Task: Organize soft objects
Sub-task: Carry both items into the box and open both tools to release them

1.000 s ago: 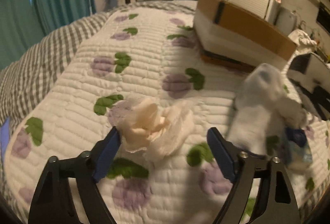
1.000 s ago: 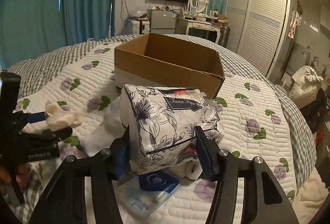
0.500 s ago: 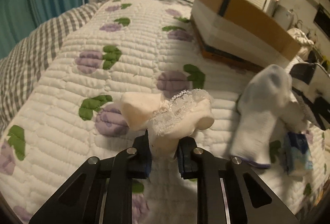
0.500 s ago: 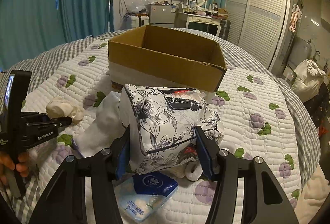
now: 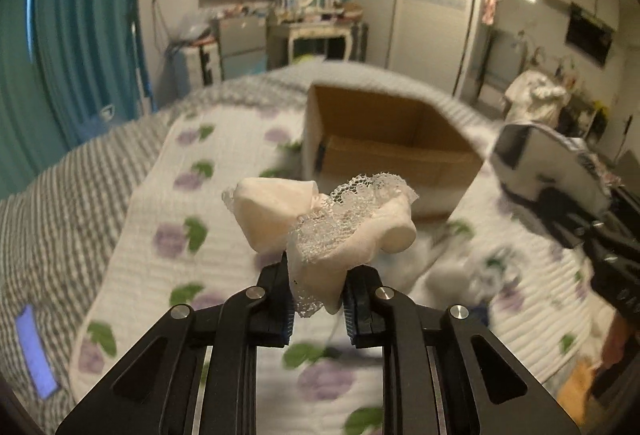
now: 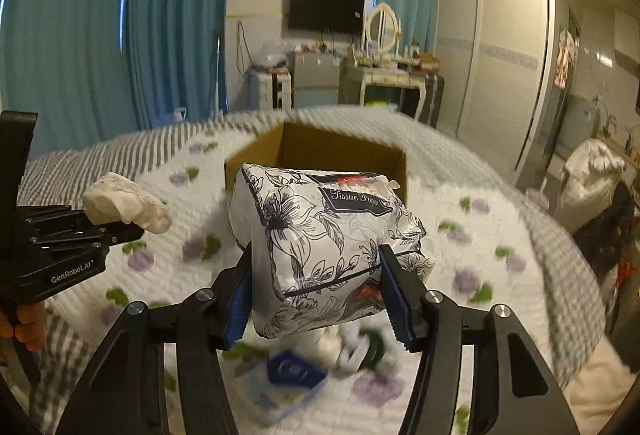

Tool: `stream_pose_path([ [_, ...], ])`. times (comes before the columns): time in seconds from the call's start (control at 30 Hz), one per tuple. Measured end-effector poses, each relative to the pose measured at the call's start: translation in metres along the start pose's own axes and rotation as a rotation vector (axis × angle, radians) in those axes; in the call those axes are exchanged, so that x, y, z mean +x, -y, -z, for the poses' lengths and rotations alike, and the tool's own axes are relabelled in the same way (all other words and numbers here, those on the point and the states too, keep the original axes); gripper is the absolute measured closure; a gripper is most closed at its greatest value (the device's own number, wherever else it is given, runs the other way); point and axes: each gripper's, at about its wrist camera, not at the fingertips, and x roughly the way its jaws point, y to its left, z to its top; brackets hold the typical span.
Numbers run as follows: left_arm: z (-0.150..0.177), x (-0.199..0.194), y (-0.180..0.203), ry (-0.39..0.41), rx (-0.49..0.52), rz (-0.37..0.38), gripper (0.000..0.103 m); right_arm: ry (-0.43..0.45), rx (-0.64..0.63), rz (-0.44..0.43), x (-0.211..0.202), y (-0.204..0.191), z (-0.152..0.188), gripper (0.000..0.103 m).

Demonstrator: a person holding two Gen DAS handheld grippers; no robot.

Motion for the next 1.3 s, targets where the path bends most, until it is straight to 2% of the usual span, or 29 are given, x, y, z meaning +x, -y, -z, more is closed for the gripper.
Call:
stream_pose_path([
  [0.17,-0.042,0.009,0.022,0.057,0.023,0.017,0.085,0.047,-0.04,-0.005,0.019,0.013,-0.047,0.046],
  [0.27,-0.069,0.029,0.028,0.068,0.016,0.039,0.085,0.06,-0.036,-0.02,0.047,0.022,-0.072,0.046],
  [0.4,-0.097,0.066,0.033,0.065,0.041,0.035,0.084,0.033,0.003,-0.089,0.103,0.041,-0.094,0.046],
  [0.53,-0.111,0.109,0.033,0.038,0.066,0.01,0.084,-0.019,0.082,-0.157,0.154,0.062,-0.1,0.046],
  [0.63,-0.112,0.132,0.034,0.019,0.083,0.002,0.084,-0.051,0.105,-0.175,0.181,0.072,-0.096,0.044],
  [0.7,-0.112,0.142,0.037,0.019,0.102,-0.004,0.084,-0.066,0.113,-0.176,0.193,0.076,-0.093,0.04],
  [0.73,-0.11,0.145,0.039,0.019,0.11,0.0,0.08,-0.07,0.116,-0.173,0.197,0.079,-0.091,0.039],
  [0.8,-0.109,0.15,0.045,0.01,0.127,0.011,0.078,-0.081,0.122,-0.166,0.203,0.081,-0.087,0.037],
  [0.83,-0.108,0.151,0.048,0.002,0.141,0.008,0.074,-0.08,0.123,-0.166,0.205,0.081,-0.088,0.036],
  [0.87,-0.107,0.152,0.051,-0.006,0.153,0.002,0.055,-0.076,0.127,-0.159,0.204,0.083,-0.087,0.032],
  [0.9,-0.106,0.151,0.054,-0.009,0.164,-0.006,0.032,-0.07,0.133,-0.147,0.2,0.085,-0.088,0.029],
  [0.93,-0.104,0.147,0.055,0.006,0.165,-0.012,0.025,-0.064,0.136,-0.143,0.195,0.087,-0.087,0.028],
  [1.03,-0.105,0.13,0.058,0.039,0.163,-0.007,0.023,-0.033,0.145,-0.121,0.171,0.091,-0.094,0.023],
  [1.13,-0.109,0.108,0.058,0.054,0.174,-0.039,0.023,-0.002,0.15,-0.098,0.135,0.096,-0.104,0.019],
  [1.3,-0.117,0.041,0.054,0.132,0.167,-0.054,0.023,0.051,0.153,-0.026,0.054,0.098,-0.122,0.006],
])
